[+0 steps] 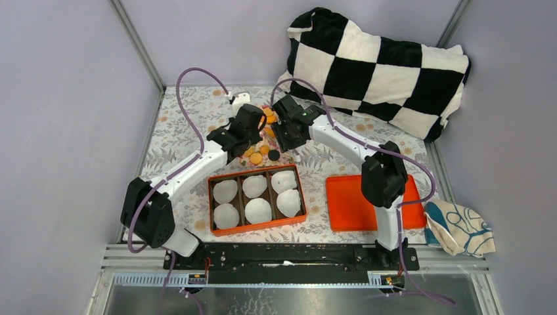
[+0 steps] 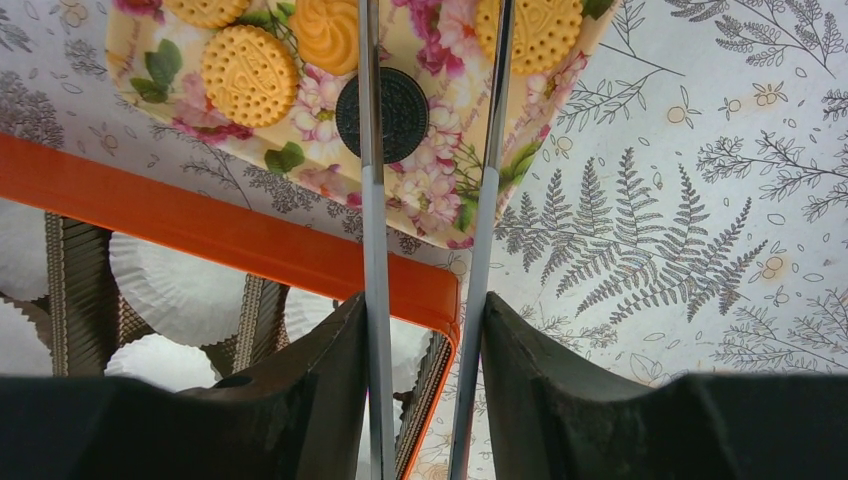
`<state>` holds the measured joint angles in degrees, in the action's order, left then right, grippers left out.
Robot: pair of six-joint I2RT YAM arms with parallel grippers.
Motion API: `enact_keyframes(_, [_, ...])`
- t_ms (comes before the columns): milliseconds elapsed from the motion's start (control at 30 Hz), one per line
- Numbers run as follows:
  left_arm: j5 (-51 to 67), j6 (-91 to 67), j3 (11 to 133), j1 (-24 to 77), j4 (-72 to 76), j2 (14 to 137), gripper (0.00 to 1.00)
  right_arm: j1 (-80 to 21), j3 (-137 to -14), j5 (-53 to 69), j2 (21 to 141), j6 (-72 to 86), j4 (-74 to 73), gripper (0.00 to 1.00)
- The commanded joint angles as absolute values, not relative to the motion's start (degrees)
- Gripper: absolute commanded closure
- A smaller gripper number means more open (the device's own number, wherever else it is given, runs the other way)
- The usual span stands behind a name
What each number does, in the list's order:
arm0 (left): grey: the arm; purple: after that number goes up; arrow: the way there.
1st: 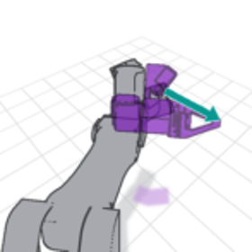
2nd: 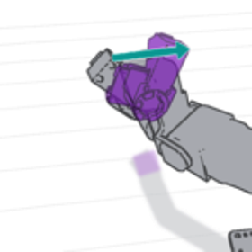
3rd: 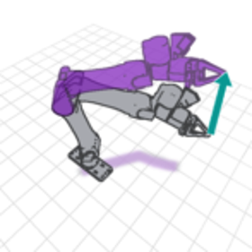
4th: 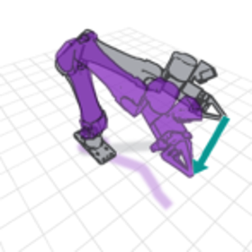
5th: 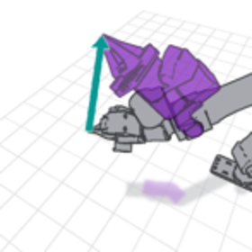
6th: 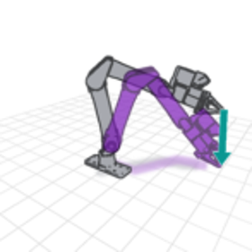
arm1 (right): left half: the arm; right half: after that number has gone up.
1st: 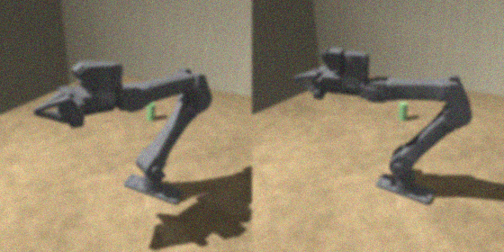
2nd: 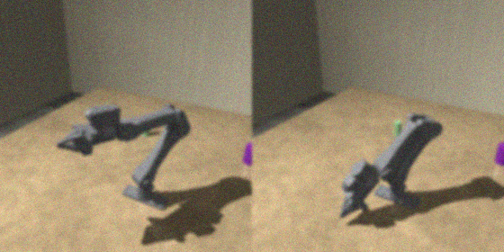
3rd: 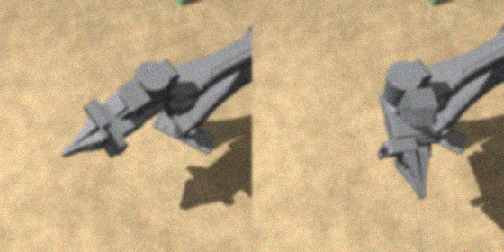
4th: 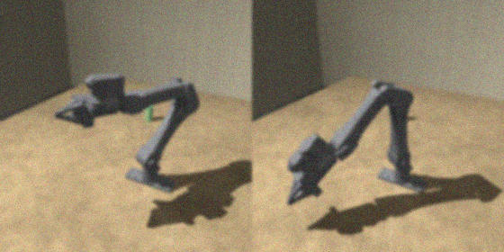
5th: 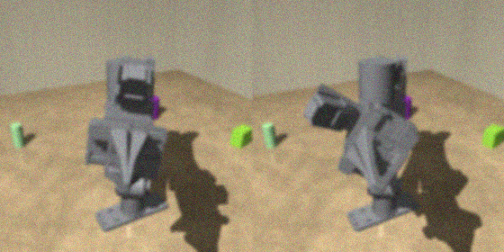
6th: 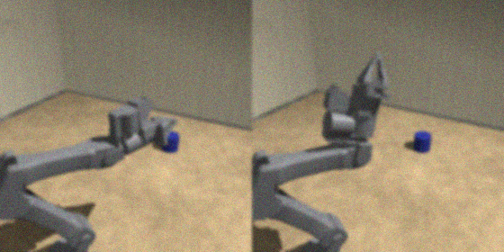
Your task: Pack the cookies
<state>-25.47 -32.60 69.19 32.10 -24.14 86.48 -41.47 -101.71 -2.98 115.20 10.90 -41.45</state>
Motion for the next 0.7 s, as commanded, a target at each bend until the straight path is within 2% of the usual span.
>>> enact_keyframes(0, [-25.29, -33.57, 67.99, 31.73, -23.82, 84.73, 0.82, -41.65, -102.74, -4.07, 115.86, 10.02, -41.81, 0.53])
enact_keyframes(67, [-25.1, -33.45, 67.78, 31.73, -23.61, 84.92, 0.82, -41.59, -102.89, -3.65, 116.49, 10.03, -41.62, 0.55])
enact_keyframes(167, [-24.89, -33.39, 67.68, 31.68, -23.71, 85.34, 0.82, -41.65, -103.84, -2.6, 116.8, 10.06, -41.46, 0.65])
enact_keyframes(267, [-24.99, -33.53, 67.76, 31.73, -23.99, 84.85, 0.82, -41.69, -104.41, -2.02, 115.65, 10.19, -41.46, 0.8])
enact_keyframes(433, [-24.8, -34.54, 67.39, 29.95, -24.47, 82.49, 0.81, -41.79, -103.05, -1.53, 110.92, 10.25, -40.45, 0.99])
enact_keyframes(667, [-19.39, -36.45, 63.77, 24.05, -22.42, 79.64, 0.81, -42.3, -100.5, -1.96, 104.73, 9.58, -39.77, 1.0])
